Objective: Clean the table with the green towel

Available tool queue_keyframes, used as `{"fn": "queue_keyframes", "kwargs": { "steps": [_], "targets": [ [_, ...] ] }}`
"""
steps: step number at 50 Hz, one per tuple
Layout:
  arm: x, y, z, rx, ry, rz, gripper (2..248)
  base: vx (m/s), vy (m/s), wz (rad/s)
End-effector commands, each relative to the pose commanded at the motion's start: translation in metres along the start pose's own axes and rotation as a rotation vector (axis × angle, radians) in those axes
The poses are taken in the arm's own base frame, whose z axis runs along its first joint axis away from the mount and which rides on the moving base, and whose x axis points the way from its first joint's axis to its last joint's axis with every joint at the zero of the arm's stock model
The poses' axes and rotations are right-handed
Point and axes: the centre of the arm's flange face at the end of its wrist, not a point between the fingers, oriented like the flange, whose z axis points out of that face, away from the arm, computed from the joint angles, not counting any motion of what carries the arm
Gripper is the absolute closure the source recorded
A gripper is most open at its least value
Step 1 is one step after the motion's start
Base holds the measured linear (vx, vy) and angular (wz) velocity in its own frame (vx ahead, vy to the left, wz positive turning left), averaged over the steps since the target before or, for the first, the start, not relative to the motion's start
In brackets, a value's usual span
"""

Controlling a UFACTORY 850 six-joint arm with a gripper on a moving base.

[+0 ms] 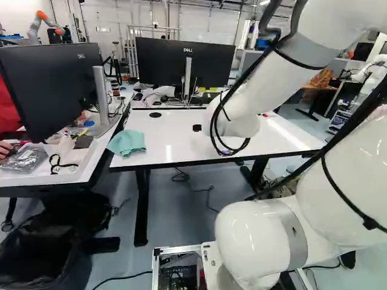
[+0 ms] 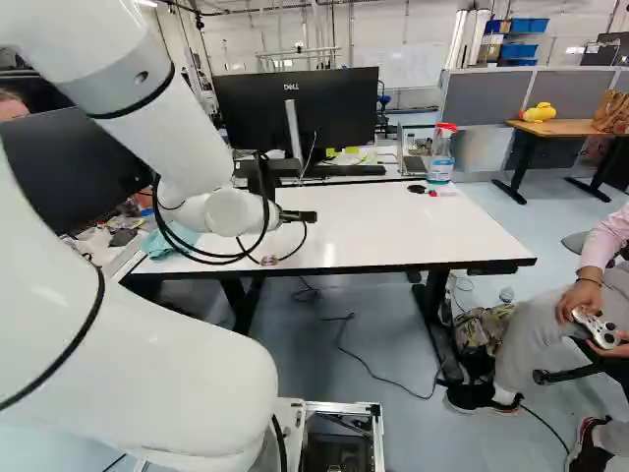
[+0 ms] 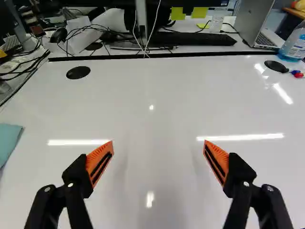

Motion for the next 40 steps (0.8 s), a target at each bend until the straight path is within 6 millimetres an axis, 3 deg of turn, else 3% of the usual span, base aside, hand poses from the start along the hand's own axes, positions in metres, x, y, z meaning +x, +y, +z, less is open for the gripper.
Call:
{"fn": "queue_keyframes", "kwargs": {
  "steps": [40],
  "targets": [
    [-0.049,0.0,-0.019,-0.001,0.16,0.0,3,0.0,0.0,0.0]
  ]
}}
